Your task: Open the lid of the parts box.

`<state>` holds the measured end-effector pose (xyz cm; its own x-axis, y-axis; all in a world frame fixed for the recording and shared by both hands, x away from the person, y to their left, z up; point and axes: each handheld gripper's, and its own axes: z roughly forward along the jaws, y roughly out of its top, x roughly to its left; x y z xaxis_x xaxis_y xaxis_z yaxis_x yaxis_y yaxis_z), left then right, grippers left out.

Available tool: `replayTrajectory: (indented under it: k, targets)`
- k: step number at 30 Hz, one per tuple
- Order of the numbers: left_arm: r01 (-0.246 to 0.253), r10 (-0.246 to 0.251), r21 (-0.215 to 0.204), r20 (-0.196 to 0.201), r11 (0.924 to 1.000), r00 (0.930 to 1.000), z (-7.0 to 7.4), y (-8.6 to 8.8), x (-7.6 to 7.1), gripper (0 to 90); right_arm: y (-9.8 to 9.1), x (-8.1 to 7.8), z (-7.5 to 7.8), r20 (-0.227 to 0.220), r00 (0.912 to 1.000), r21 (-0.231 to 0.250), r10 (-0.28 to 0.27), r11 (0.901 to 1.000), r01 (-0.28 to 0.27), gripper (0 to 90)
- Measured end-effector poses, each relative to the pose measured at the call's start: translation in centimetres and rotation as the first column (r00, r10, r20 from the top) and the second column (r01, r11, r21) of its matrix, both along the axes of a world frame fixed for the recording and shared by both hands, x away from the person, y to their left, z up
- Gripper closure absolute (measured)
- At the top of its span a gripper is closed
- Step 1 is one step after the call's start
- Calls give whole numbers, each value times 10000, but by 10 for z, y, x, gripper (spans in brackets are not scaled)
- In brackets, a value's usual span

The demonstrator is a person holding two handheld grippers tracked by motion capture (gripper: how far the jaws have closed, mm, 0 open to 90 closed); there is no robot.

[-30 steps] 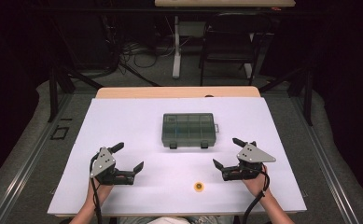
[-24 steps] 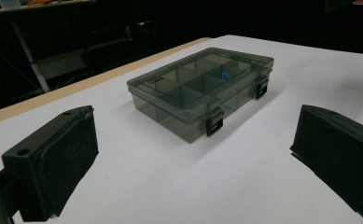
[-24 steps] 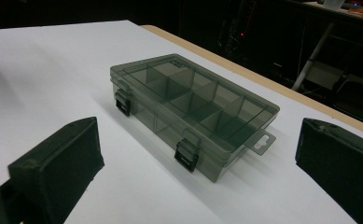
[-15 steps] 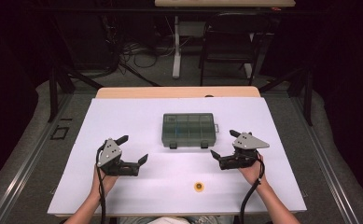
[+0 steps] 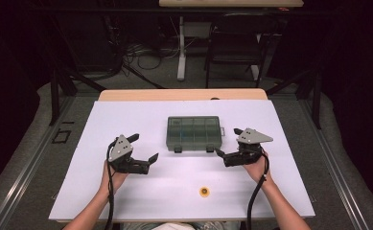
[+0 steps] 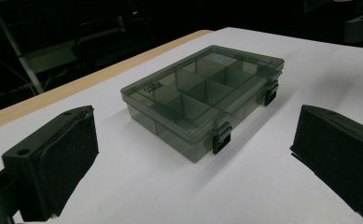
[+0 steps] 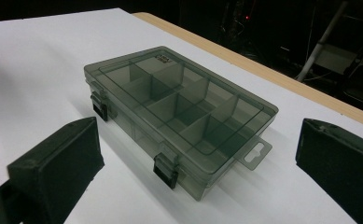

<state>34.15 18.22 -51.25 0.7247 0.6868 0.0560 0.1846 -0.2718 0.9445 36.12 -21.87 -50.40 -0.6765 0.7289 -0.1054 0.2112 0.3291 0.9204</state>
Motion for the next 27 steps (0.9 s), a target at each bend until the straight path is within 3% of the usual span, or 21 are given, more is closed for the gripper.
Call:
replayTrajectory:
  k: [8, 20, 27]
  targets:
    - [188, -188, -14, -512, 9998, 9985, 0, -8, 15, 1, 2, 14, 1, -490, 9984, -83, 266, 9996, -270, 0]
    - [548, -429, 916, -1271, 9943, 9910, -7, -25, 39, 0, 4, 31, 1, -872, 9947, -232, 546, 9981, -568, 0]
    - [379, -244, 950, -1399, 9948, 9899, -8, -28, 50, 1, 7, 40, -5, -1117, 9917, -535, 640, 9961, -703, 0]
